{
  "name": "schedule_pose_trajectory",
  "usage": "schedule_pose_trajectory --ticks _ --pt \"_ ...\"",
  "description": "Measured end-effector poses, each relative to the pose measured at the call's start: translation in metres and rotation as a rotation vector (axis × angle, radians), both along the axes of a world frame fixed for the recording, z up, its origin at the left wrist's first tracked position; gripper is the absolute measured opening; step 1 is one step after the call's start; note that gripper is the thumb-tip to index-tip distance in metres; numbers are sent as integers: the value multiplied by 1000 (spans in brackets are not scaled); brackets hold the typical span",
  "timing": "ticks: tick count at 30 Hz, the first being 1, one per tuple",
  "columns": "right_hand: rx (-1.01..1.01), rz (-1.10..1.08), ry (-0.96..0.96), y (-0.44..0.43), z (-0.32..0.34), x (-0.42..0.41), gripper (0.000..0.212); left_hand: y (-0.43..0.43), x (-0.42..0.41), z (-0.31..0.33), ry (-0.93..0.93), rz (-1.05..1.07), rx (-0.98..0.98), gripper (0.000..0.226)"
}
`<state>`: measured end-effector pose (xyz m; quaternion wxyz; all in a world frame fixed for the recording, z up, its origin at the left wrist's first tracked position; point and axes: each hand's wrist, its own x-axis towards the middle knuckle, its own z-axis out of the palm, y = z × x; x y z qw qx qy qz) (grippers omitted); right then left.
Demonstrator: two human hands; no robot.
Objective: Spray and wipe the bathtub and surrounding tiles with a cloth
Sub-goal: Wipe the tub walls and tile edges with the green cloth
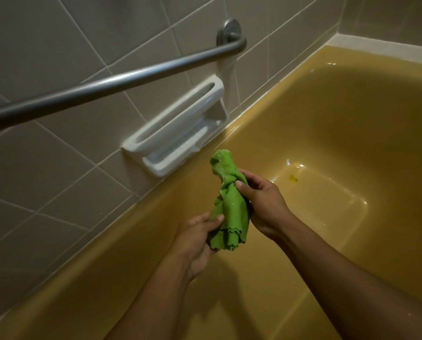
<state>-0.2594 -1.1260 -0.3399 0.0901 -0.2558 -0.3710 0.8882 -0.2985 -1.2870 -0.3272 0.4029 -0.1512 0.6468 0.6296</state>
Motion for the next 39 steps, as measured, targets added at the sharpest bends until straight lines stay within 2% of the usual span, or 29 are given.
schedule_pose_trajectory --ticks 2,6,10,11,13,15,17,19,21,24,27,30,33,35,36,39 --pt "103 24 -45 0 -2 0 36 -1 -5 -8 95 30 -99 46" --pt "367 145 -103 4 -8 4 38 -4 -11 -4 464 -4 -353 29" --pt "1105 220 -366 13 -9 6 46 -9 -19 12 725 -134 -511 25" --pt "1253 202 -362 14 -6 6 50 -10 -22 17 771 -177 -527 24" --pt "1374 201 -183 15 0 2 59 -12 -29 29 842 -257 -528 22" --pt "1326 366 17 17 8 -7 70 -14 -36 42 893 -361 -538 21" --pt "1210 641 94 13 14 -22 75 -16 -43 55 945 -483 -550 21" --pt "1145 778 133 7 16 -39 54 -20 -51 64 968 -516 -539 23" --pt "1141 736 135 0 16 -52 22 -27 -59 64 962 -417 -509 26" --pt "1019 608 115 -4 12 -60 10 -36 -67 58 897 -239 -421 38" --pt "810 548 77 -6 6 -61 12 -37 -72 43 767 -167 -340 38" --pt "768 499 23 -8 -3 -65 19 -31 -80 26 657 -21 -290 31" --pt "721 432 23 -14 -10 -65 54 -20 -90 24 755 59 -317 30" --pt "790 338 53 -19 -10 -69 72 -14 -100 30 813 48 -317 31" --pt "848 277 56 -20 -9 -71 72 -11 -105 35 838 32 -307 31" --pt "912 100 21 -17 6 -86 52 -11 -122 57 999 -25 -344 22"
